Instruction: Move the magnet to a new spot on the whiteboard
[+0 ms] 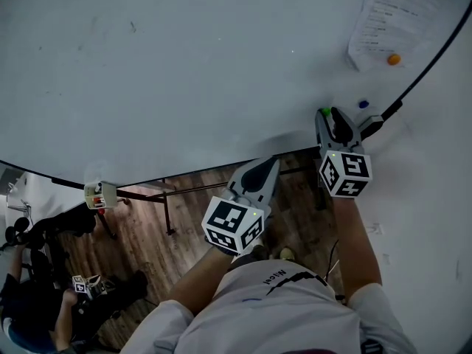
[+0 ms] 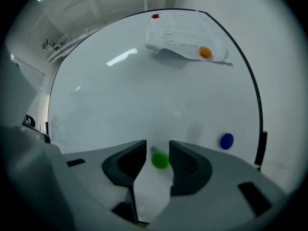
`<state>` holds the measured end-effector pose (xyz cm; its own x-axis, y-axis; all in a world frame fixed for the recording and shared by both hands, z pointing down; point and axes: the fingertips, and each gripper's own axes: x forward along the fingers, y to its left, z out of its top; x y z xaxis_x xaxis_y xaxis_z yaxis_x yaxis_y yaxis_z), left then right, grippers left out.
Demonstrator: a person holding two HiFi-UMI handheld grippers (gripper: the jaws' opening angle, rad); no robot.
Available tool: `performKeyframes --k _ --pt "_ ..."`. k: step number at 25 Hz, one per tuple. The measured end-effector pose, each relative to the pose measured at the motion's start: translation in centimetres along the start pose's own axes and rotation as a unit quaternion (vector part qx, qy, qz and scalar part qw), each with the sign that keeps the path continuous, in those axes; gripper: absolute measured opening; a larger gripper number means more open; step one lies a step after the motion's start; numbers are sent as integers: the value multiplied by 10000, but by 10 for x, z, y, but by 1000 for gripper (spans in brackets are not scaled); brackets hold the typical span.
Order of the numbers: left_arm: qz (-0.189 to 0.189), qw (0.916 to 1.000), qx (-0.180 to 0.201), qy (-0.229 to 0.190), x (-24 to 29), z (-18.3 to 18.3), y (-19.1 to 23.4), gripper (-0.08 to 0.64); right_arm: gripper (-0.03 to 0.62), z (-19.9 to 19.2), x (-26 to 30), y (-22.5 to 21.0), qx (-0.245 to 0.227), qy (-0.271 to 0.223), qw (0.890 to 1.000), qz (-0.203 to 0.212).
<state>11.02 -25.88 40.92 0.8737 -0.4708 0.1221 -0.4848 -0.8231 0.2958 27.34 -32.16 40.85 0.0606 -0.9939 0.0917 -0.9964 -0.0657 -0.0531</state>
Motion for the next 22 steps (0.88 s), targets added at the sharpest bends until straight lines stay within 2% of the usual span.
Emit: performKeyframes --k 4,8,11,16,22 --pt "-28 10000 -23 68 2 -3 0 11 135 -9 2 -2 -37 134 9999 -82" --pt "78 10000 -45 29 2 0 11 11 135 4 -8 -7 -5 -105 9999 113" --pt "157 9997 -180 86 2 -10 15 11 137 -9 -20 -15 17 29 10000 91" --pt "55 9998 -151 135 8 -18 -5 11 137 -36 -13 -9 -9 337 9993 157" --pt "13 10000 -41 84 10 -13 -16 11 137 -41 -7 -7 119 250 9996 115"
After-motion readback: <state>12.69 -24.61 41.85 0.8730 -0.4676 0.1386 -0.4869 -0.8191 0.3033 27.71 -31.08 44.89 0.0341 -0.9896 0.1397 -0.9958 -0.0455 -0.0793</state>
